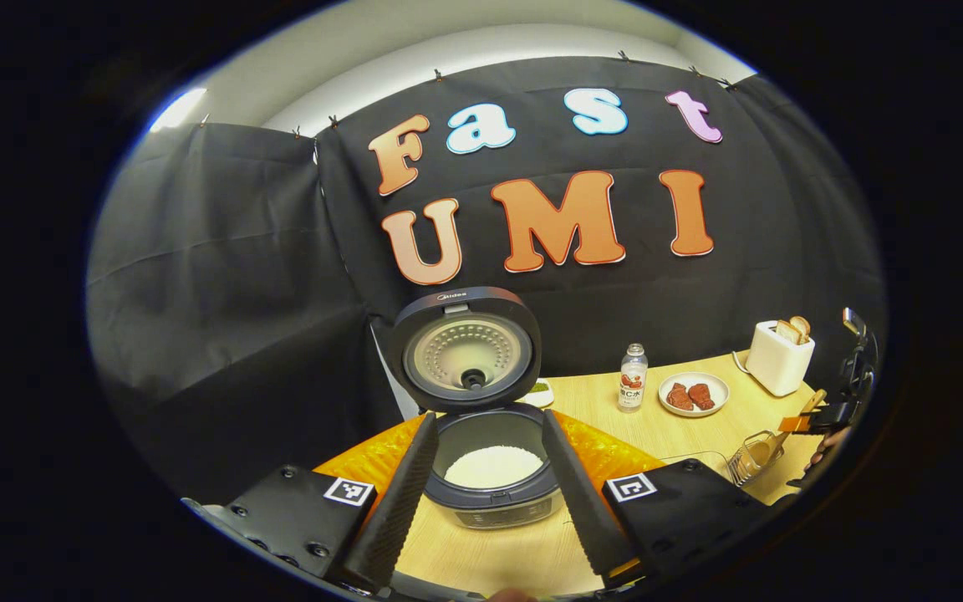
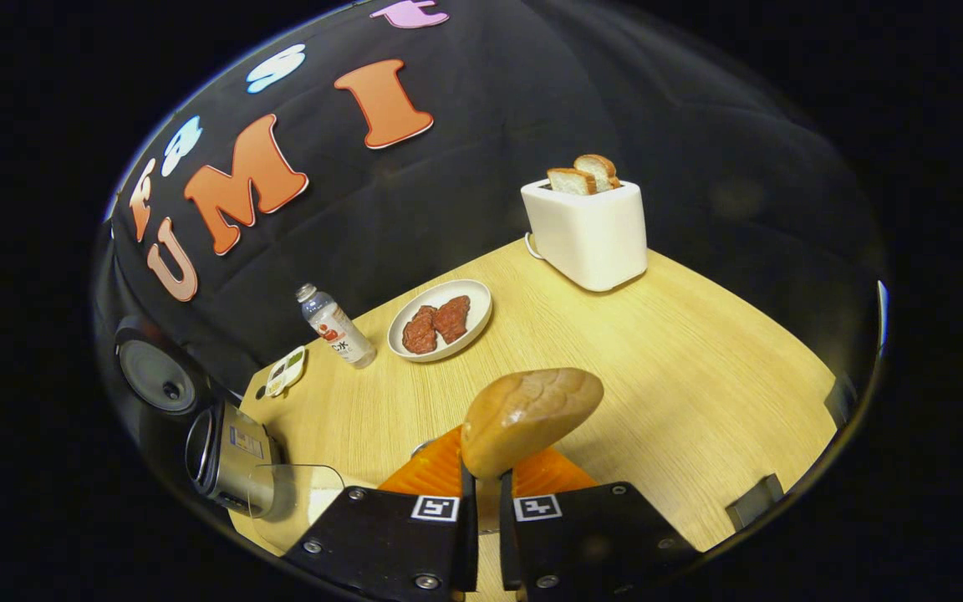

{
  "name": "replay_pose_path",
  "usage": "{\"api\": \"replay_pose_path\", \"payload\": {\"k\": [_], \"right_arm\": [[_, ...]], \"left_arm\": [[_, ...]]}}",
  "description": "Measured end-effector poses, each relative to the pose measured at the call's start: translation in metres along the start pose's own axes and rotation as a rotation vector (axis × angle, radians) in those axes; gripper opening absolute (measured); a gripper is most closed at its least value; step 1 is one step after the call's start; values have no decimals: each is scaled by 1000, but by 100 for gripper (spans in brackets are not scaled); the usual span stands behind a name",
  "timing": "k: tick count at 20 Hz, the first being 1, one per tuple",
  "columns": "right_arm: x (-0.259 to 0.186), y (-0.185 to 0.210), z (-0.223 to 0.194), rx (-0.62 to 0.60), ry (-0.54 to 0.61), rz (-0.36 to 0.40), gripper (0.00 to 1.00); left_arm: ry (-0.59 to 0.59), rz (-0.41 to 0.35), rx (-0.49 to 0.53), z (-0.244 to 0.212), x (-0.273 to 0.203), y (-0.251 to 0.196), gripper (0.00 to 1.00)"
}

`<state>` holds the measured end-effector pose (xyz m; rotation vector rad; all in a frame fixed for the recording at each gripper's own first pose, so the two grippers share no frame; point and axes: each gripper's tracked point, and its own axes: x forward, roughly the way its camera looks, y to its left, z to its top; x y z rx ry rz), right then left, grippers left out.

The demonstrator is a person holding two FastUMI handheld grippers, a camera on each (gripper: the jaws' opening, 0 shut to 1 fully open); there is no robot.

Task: Close the left gripper, press the button to open the rice cooker; take a wooden spoon from the chopstick holder with the right hand, scoop a spoonful of rice and pour it into the rice cooker, then put the wooden spoon back into the chopstick holder.

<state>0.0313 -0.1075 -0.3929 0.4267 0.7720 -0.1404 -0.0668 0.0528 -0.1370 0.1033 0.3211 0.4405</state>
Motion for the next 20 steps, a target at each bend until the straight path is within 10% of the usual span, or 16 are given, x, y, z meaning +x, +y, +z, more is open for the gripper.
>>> {"api": "replay_pose_path", "payload": {"k": [10,20], "right_arm": [[-75,82,48,-118,-138,83,10],[-76,174,-31,-374,-61,173,10]], "left_arm": [[-53,-47,7,-6,14,21,94],[-16,-63,-18,-27,41,61,100]]}}
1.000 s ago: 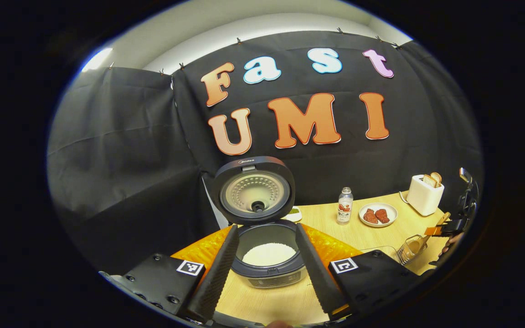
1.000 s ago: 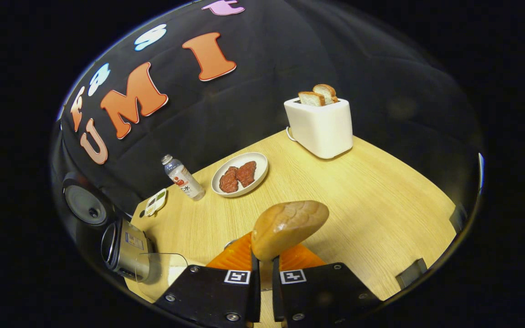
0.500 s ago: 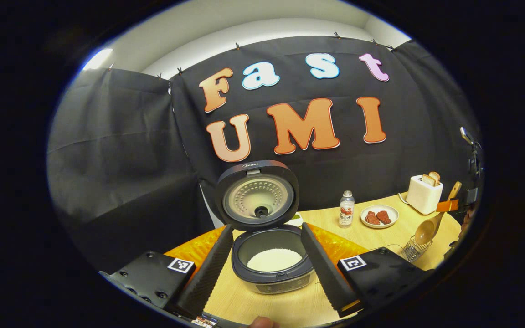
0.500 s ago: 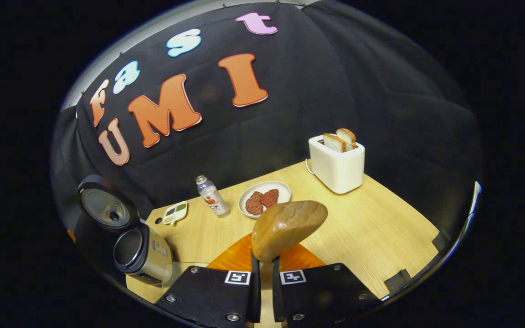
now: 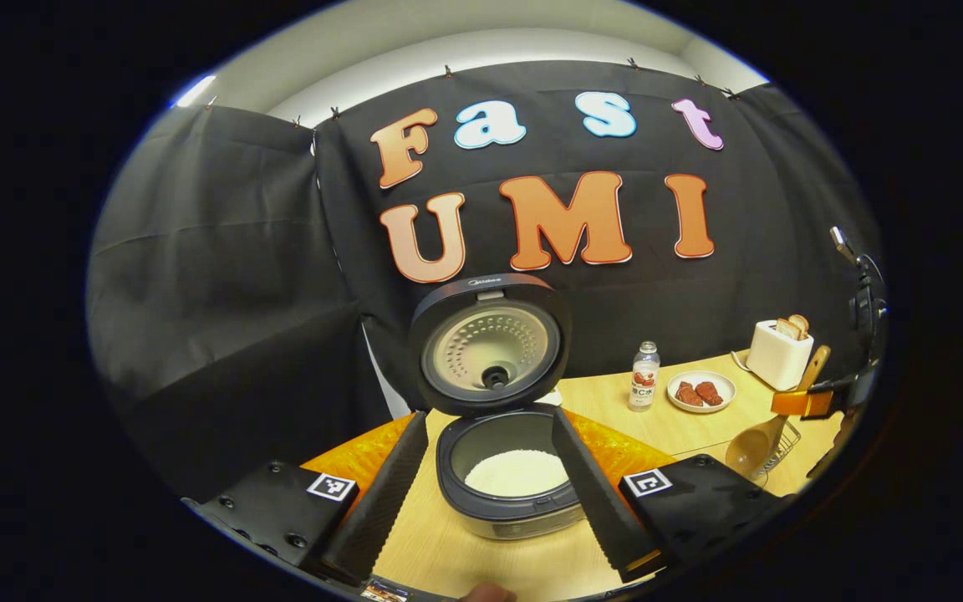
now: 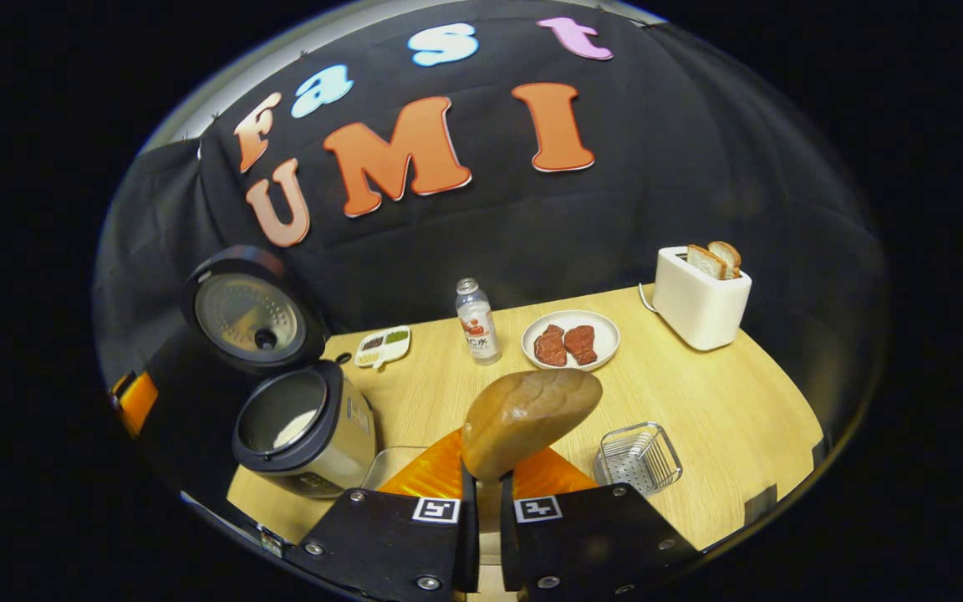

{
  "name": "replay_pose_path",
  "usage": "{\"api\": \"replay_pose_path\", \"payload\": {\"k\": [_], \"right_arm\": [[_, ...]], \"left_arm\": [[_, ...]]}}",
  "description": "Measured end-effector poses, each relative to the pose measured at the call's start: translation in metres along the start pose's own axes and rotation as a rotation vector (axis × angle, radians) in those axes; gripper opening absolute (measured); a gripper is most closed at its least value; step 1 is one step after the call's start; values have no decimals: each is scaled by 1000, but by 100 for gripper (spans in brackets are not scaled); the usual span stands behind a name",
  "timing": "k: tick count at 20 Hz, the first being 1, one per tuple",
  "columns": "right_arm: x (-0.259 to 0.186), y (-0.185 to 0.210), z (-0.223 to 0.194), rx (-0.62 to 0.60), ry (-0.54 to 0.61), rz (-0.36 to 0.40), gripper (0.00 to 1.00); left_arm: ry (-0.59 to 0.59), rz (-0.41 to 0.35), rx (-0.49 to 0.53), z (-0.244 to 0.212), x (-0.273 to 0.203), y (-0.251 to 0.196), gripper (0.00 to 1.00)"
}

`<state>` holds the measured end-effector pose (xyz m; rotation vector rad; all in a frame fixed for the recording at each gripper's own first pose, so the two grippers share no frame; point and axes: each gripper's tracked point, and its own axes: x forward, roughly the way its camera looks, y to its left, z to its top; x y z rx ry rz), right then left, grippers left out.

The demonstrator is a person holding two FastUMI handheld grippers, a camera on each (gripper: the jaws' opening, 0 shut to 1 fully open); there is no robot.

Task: Close the left gripper, press the button to open the rice cooker; take a wooden spoon from the chopstick holder with the right hand, scoop a spoonful of rice and pour it into the rice cooker, then put the wooden spoon back into the chopstick holder.

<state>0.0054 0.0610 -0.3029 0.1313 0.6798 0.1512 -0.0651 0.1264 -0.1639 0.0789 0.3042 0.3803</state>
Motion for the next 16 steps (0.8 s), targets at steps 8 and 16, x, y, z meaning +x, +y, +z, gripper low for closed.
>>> {"api": "replay_pose_path", "payload": {"k": [8,16], "right_arm": [[41,3,-47,-352,32,-136,10],[58,18,-84,-549,8,-198,8]], "left_arm": [[25,-9,27,-15,4,14,94],[62,-18,14,-25,23,28,100]]}}
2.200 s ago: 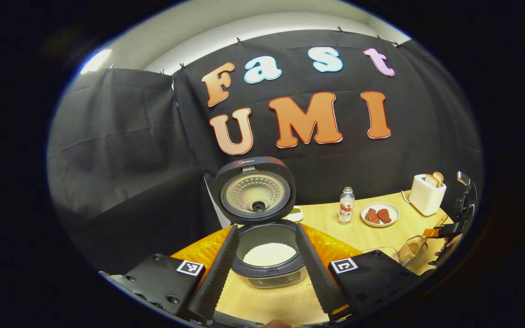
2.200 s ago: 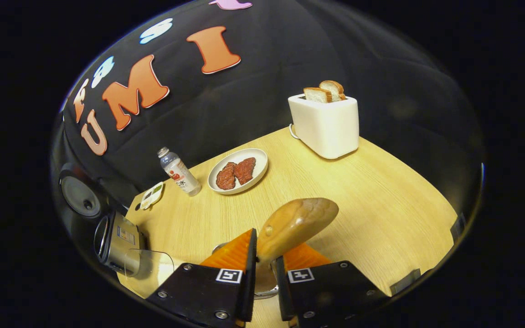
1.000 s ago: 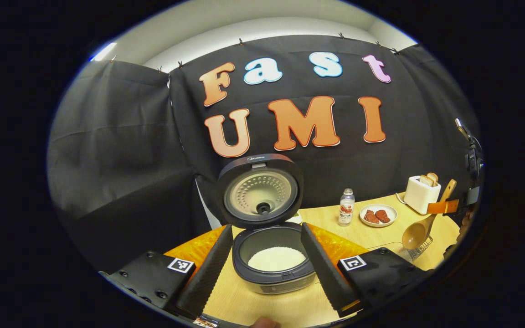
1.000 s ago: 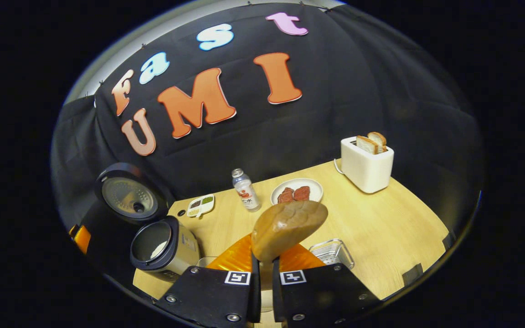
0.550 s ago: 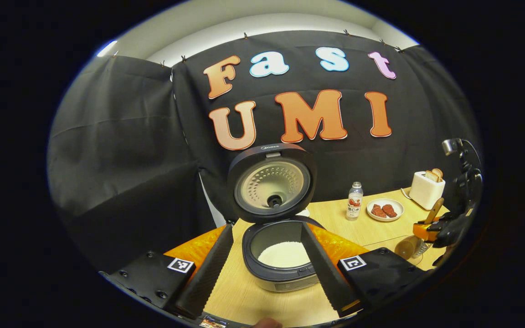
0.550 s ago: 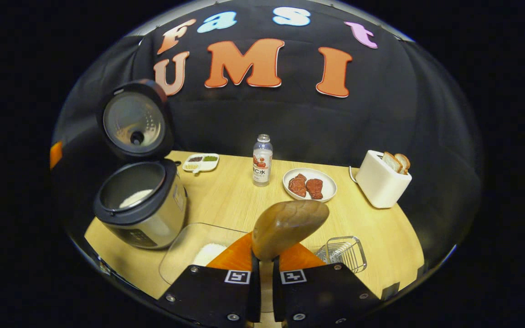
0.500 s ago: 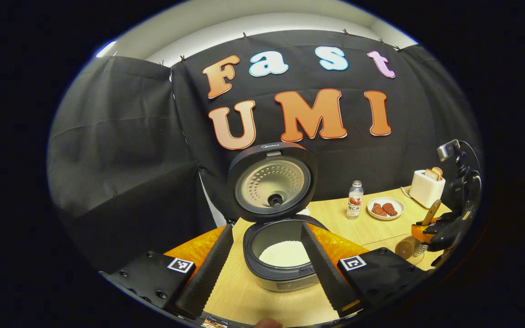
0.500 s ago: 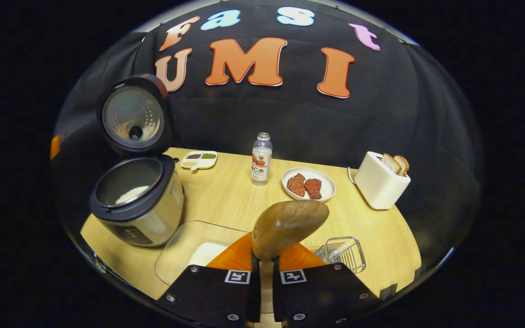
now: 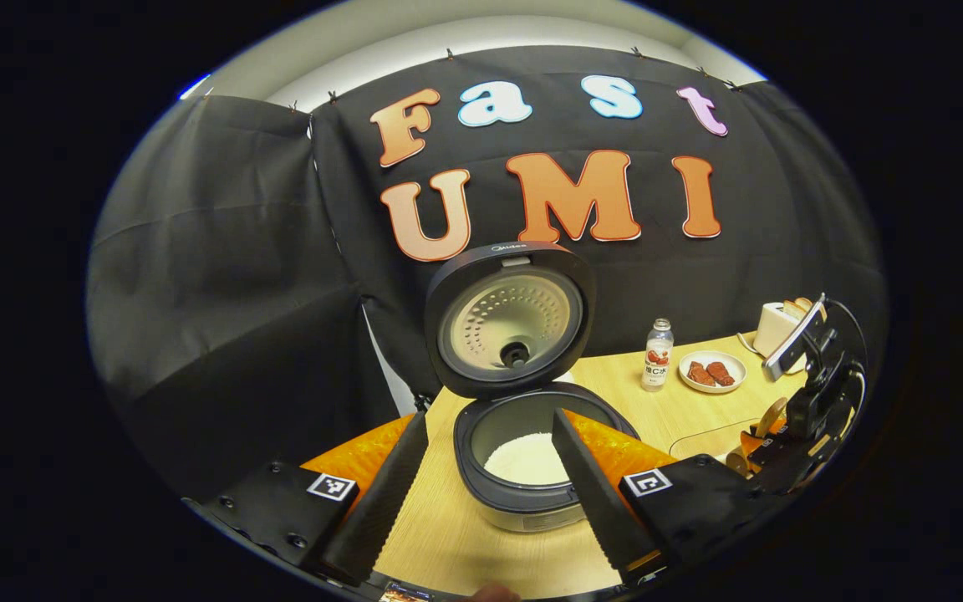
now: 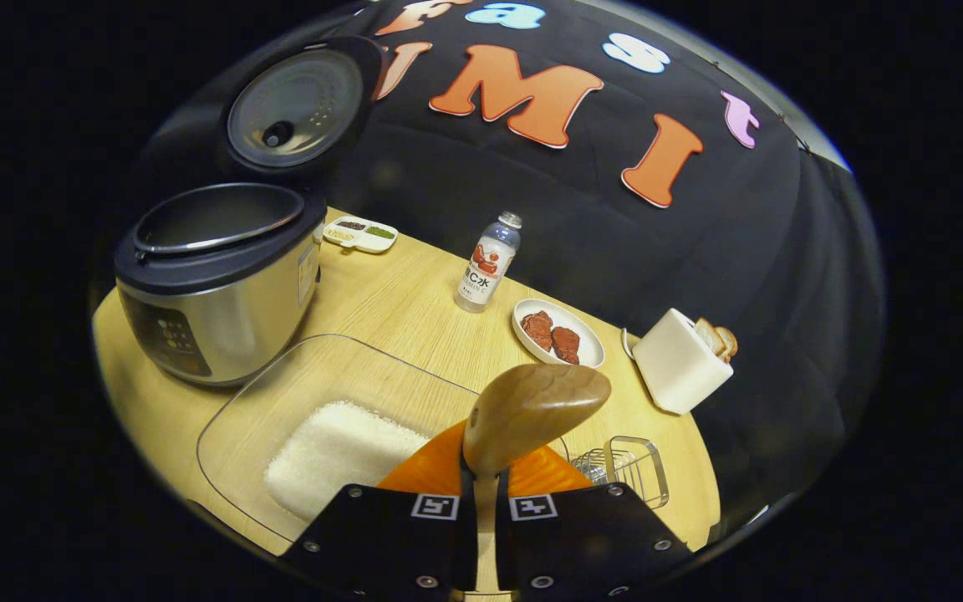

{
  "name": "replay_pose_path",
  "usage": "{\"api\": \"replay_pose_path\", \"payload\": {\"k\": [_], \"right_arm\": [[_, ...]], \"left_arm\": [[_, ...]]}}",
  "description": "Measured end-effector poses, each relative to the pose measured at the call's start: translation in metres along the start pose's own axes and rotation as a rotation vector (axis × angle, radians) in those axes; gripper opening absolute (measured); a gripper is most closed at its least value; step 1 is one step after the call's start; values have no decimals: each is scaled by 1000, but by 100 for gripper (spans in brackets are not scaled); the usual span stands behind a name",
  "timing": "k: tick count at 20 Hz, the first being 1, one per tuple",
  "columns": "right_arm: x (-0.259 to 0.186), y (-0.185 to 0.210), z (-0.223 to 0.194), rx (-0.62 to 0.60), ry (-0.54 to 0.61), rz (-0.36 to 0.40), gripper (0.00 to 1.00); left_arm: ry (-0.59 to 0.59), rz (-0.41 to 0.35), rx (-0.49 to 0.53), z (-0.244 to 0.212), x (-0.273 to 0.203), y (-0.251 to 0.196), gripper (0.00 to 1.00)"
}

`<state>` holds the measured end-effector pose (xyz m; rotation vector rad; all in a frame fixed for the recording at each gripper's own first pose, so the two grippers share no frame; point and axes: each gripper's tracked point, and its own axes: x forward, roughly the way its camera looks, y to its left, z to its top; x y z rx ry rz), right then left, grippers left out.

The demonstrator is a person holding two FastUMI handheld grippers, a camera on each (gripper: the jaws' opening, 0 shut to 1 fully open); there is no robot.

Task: Close the left gripper, press the button to open the rice cooker; take a wooden spoon from the chopstick holder with the right hand, scoop a spoonful of rice and pour it into the rice cooker, then put the wooden spoon back into the chopstick holder.

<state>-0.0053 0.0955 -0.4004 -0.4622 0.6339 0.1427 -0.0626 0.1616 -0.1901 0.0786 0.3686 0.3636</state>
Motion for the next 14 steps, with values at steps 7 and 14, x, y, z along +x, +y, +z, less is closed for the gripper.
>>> {"api": "replay_pose_path", "payload": {"k": [7,14], "right_arm": [[0,15,-4,10,-12,-35,8],[-13,42,14,227,-22,53,8]], "left_arm": [[8,-22,14,-3,6,0,100],[14,-47,7,-7,8,-2,100]]}}
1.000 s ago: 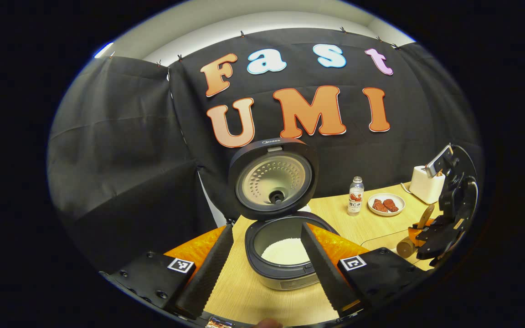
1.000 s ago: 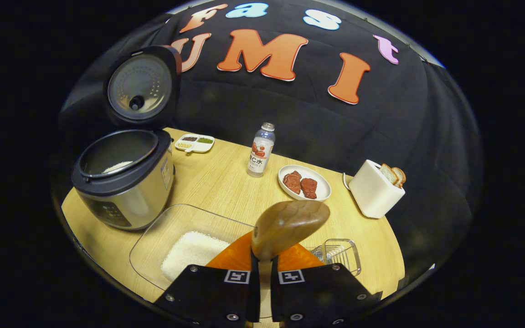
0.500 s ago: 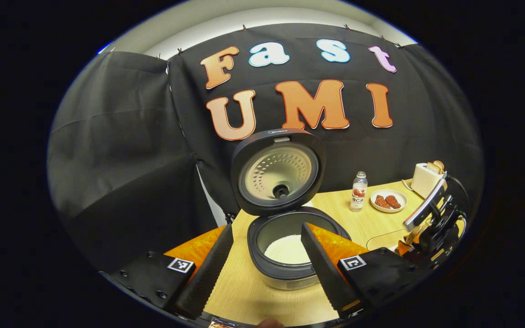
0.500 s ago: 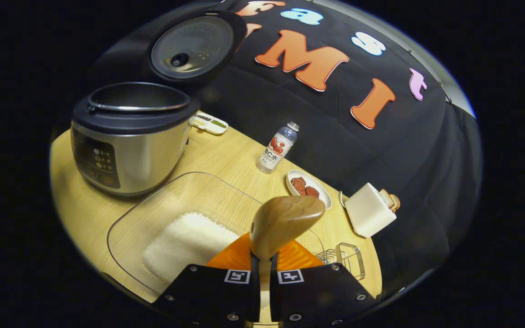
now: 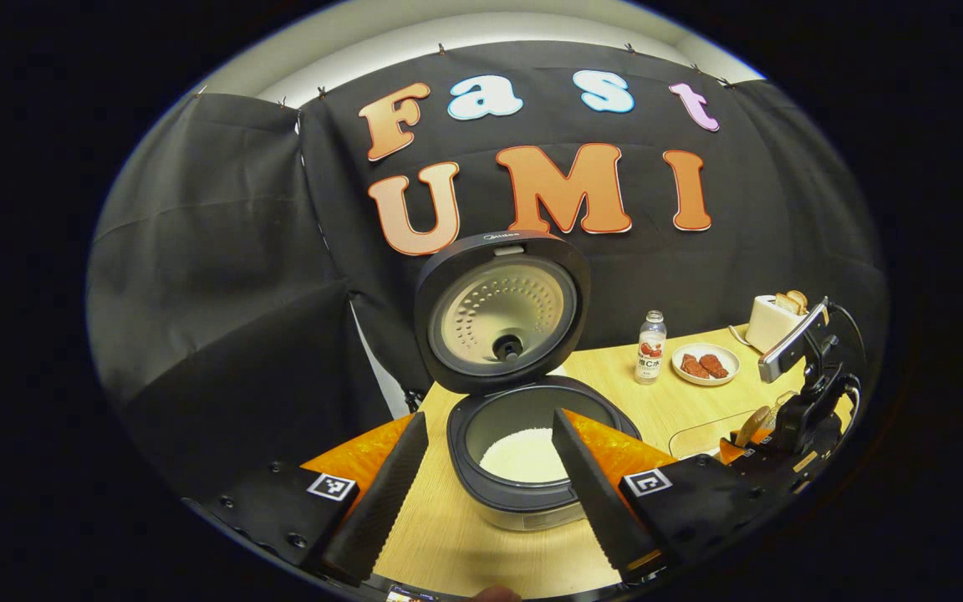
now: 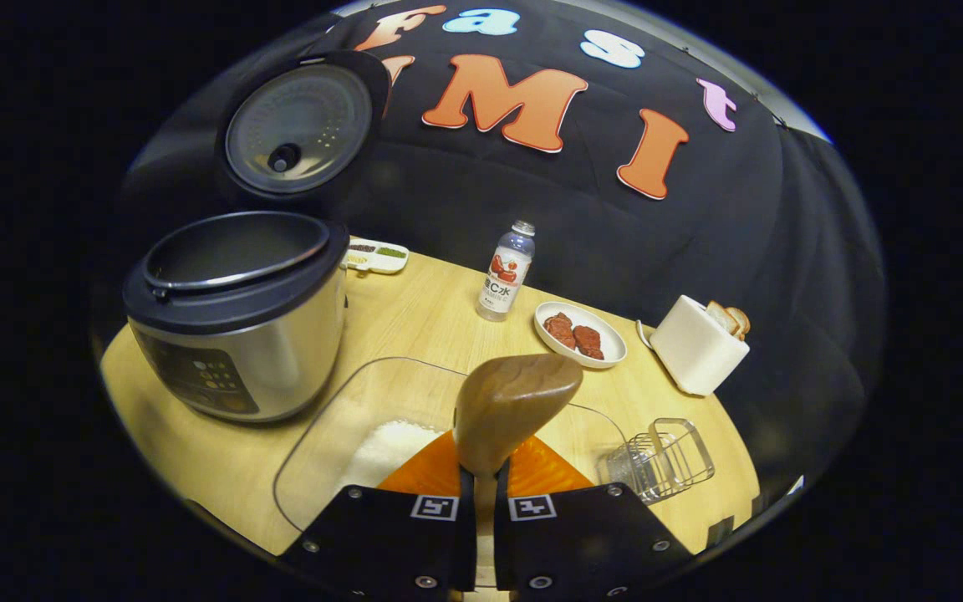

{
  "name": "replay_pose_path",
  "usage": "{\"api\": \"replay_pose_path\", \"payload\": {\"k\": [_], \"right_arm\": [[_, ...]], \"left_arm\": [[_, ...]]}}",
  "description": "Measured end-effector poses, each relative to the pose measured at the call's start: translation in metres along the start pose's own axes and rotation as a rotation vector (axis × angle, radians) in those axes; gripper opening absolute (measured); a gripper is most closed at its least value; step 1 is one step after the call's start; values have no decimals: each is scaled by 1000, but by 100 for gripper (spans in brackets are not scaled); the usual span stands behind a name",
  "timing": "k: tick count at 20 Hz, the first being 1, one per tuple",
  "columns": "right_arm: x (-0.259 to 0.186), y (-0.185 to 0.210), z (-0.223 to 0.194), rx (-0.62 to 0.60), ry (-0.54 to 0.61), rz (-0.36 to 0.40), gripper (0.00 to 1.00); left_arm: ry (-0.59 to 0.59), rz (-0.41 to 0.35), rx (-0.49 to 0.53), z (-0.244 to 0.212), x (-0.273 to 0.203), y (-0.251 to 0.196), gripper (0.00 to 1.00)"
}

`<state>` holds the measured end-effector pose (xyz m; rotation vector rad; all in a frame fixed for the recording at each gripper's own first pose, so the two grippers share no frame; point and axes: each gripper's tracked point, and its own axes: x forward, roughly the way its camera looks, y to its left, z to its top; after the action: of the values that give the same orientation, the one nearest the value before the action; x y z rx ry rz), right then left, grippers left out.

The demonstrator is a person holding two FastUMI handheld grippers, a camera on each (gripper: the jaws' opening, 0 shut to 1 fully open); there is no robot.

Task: Close the left gripper, press the button to open the rice cooker; take a wooden spoon from the chopstick holder with the right hand, scoop a spoonful of rice and pour it into the rice cooker, then put the wooden spoon back into the chopstick holder.

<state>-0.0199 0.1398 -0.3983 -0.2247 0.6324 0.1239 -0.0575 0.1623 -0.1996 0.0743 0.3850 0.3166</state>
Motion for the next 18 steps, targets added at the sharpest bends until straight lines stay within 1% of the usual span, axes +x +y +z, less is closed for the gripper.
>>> {"api": "replay_pose_path", "payload": {"k": [1,2,3,4,6,9,15,18], "right_arm": [[-1,4,2,40,1,13,8],[-1,10,3,93,9,43,8],[-2,15,2,159,25,69,8],[-2,21,2,227,40,98,8],[-2,22,2,316,55,118,8],[-4,18,4,372,58,132,7],[-1,13,0,532,92,172,7],[3,15,1,638,119,214,7]], "left_arm": [[1,-2,0,0,0,1,94],[3,-2,1,-2,0,2,100],[4,-3,1,-2,-1,2,94],[5,-5,3,-2,-2,3,100],[6,-6,12,-3,-1,4,100],[14,-10,19,-7,-3,5,100],[40,-11,17,-13,1,7,100],[36,-17,26,-11,0,5,100]]}}
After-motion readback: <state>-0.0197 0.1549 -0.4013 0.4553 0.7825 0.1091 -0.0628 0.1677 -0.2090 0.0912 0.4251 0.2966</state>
